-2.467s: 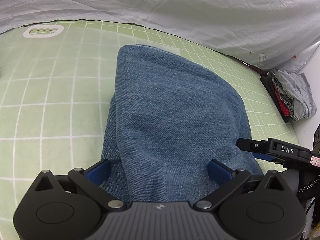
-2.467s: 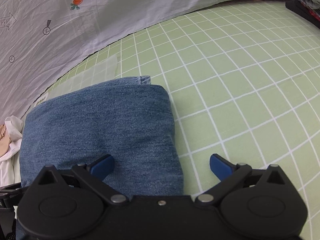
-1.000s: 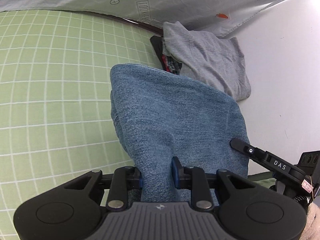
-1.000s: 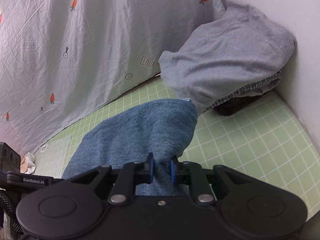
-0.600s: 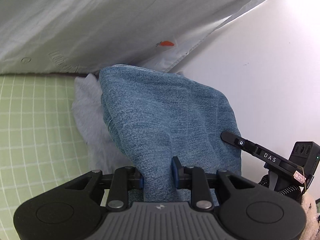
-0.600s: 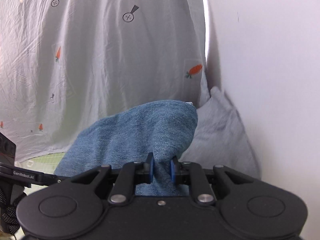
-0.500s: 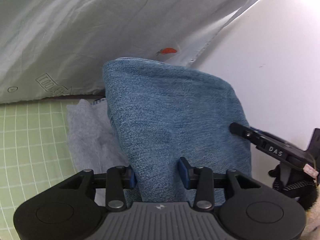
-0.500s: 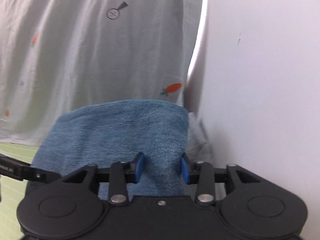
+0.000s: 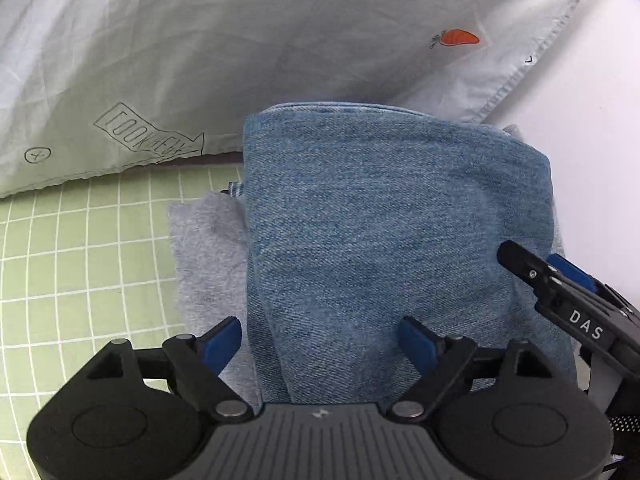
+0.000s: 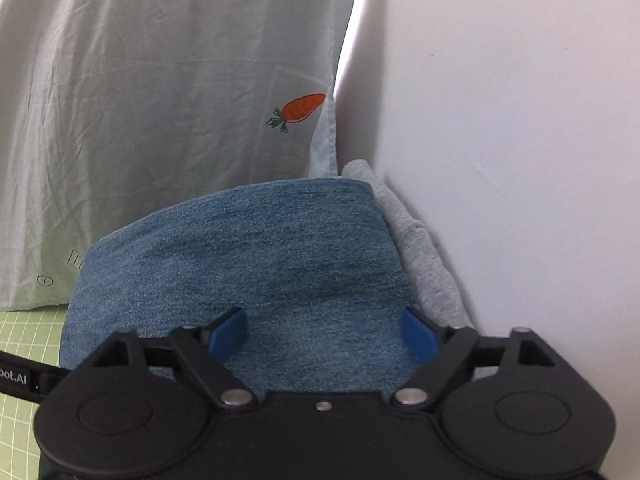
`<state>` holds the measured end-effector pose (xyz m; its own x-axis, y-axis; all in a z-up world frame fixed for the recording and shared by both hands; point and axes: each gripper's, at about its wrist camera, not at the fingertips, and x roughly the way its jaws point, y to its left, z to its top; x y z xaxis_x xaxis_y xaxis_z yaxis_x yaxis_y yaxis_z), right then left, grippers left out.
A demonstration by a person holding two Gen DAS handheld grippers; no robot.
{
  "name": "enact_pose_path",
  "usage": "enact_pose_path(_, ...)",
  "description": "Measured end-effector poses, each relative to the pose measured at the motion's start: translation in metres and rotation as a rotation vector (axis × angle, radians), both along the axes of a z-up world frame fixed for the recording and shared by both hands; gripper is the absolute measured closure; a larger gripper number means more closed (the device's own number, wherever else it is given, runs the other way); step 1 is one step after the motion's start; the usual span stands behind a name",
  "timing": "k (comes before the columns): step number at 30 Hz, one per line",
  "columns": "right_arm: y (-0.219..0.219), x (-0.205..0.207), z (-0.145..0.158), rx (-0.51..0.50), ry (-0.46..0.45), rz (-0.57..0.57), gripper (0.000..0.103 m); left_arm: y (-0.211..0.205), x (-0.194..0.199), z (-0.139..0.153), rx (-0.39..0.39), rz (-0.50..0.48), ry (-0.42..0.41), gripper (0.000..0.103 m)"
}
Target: Fold clothes
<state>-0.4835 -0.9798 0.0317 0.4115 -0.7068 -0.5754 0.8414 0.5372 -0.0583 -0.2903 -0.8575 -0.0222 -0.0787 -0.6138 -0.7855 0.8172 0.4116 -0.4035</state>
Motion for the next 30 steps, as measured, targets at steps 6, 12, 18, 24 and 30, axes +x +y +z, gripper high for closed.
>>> enact_pose_path(6, 0.072, -0.018, 0.031, -0.122, -0.097, -0.081, 0.000, 0.051, -0.018, 0.052, -0.251, -0.039, -0.215, 0.004)
enact_pose_path(12, 0.163, -0.035, 0.041, -0.163, -0.092, -0.121, 0.000, 0.133, -0.053, 0.089, -0.420, -0.074, -0.365, 0.000)
enact_pose_path(18, 0.246, -0.070, 0.028, -0.116, -0.130, -0.124, 0.000, 0.214, -0.076, 0.085, -0.418, 0.044, -0.343, 0.000)
enact_pose_path(24, 0.323, -0.092, 0.016, -0.056, -0.121, -0.140, 0.000, 0.286, -0.097, 0.076, -0.375, 0.060, -0.372, 0.000)
enact_pose_path(30, 0.385, -0.097, 0.002, -0.022, -0.098, -0.163, 0.000, 0.341, -0.102, 0.066, -0.333, 0.026, -0.389, 0.000)
